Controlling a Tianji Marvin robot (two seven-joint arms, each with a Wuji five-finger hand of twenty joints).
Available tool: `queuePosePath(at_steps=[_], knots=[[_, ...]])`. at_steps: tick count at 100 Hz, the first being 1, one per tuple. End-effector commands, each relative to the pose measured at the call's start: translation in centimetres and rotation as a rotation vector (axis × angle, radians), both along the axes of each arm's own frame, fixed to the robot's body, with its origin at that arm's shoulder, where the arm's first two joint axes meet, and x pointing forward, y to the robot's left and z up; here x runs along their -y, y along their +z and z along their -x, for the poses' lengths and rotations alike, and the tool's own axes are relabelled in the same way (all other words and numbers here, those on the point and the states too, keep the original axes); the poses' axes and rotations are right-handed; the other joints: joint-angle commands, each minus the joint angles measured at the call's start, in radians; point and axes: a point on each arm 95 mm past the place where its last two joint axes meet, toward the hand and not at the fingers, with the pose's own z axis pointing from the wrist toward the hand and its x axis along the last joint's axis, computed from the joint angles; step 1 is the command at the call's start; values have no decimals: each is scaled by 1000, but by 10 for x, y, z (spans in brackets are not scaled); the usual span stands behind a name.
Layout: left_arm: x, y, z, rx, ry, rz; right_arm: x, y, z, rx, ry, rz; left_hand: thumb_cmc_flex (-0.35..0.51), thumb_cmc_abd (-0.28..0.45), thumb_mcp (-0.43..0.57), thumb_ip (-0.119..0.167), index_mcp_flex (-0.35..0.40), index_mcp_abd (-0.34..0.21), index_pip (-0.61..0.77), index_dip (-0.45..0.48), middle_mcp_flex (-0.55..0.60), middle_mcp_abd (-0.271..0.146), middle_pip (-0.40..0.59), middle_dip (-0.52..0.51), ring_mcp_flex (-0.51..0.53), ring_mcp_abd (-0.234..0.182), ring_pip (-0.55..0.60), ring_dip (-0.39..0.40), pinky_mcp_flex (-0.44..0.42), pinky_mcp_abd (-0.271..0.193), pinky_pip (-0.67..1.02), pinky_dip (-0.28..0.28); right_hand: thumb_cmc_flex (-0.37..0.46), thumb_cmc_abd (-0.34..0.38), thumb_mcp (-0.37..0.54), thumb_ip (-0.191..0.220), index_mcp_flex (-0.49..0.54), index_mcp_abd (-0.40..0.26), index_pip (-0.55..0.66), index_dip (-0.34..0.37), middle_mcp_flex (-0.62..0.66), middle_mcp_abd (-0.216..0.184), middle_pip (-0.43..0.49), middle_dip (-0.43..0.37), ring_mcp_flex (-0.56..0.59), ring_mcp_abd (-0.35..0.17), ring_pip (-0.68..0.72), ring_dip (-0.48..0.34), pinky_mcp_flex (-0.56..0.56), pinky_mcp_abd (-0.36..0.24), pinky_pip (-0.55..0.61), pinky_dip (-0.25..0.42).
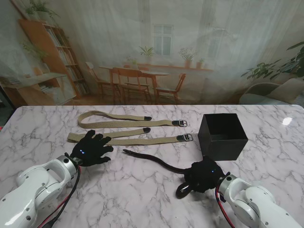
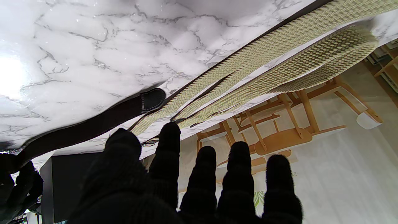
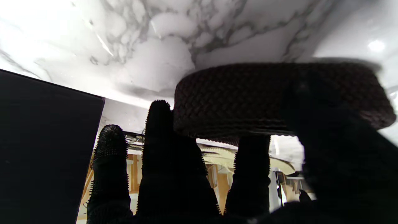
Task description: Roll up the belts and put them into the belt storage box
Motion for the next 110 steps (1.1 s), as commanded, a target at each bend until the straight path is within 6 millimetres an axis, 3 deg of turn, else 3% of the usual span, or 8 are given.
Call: queuePosePath(at_steps=[1,21,35,45,51,61,89,110], knots=[[0,-3,1,-13,3,-8,0,-3,1,-13,-10,5,21,16,-11,-19,16,5,10,11,-24,13,-12,8,11,6,-12,-2,-19,38,-34,-19,34,91,67,37,98,41,261,77,140,-240,187,94,29,-99,29,36,11,30,25,2],[0,-3,1,-15,2,-7,0,-4,0,16,-15,-12,20,17,-11,-19,17,4,10,11,-24,10,-12,8,13,4,-12,-2,-20,38,-34,-19,80,86,80,34,55,-16,128,165,320,-275,330,263,170,-143,145,127,143,-69,125,79],[0,-4,0,-17,1,-4,1,-9,-2,28,12,-18,15,20,-12,-19,17,5,9,9,-22,9,-11,9,13,4,-12,-2,-19,38,-35,-19,85,63,111,39,33,66,-27,36,484,-299,385,258,319,-168,226,172,219,-106,177,94],[0,-4,0,-17,0,-6,0,-10,-3,45,25,-22,17,19,-11,-19,16,4,9,10,-21,11,-11,9,14,5,-11,-2,-19,38,-35,-19,34,119,169,176,-102,140,-337,60,556,-288,366,231,382,-162,242,194,244,-110,194,81],[0,-4,1,-18,0,-6,-1,-12,-4,61,27,-42,17,19,-11,-19,16,4,9,9,-21,10,-11,9,15,5,-11,-2,-18,38,-35,-19,58,127,177,181,-314,42,-384,52,588,-265,363,222,428,-144,268,201,265,-111,205,79],[0,-4,1,-19,0,-6,-3,-14,-4,56,15,-67,18,18,-10,-19,16,4,9,9,-22,10,-11,9,15,4,-11,-2,-19,37,-35,-19,115,179,172,190,-408,-93,-355,56,591,-237,404,232,454,-118,279,202,281,-81,214,78],[0,-4,0,-18,1,-4,-5,-16,-3,19,-24,-111,20,18,-10,-19,13,5,8,9,-22,9,-10,9,16,5,-10,-1,-18,38,-34,-19,193,318,169,180,-399,-143,-327,54,589,-200,444,213,473,-75,313,191,321,3,216,70],[1,-5,-1,-20,-1,-4,-5,-14,-3,3,16,-105,21,18,-10,-19,14,6,10,10,-22,9,-10,9,15,5,-11,-1,-19,38,-34,-19,205,348,127,176,-41,-190,-263,97,586,-217,342,167,435,-87,250,165,247,25,163,60]])
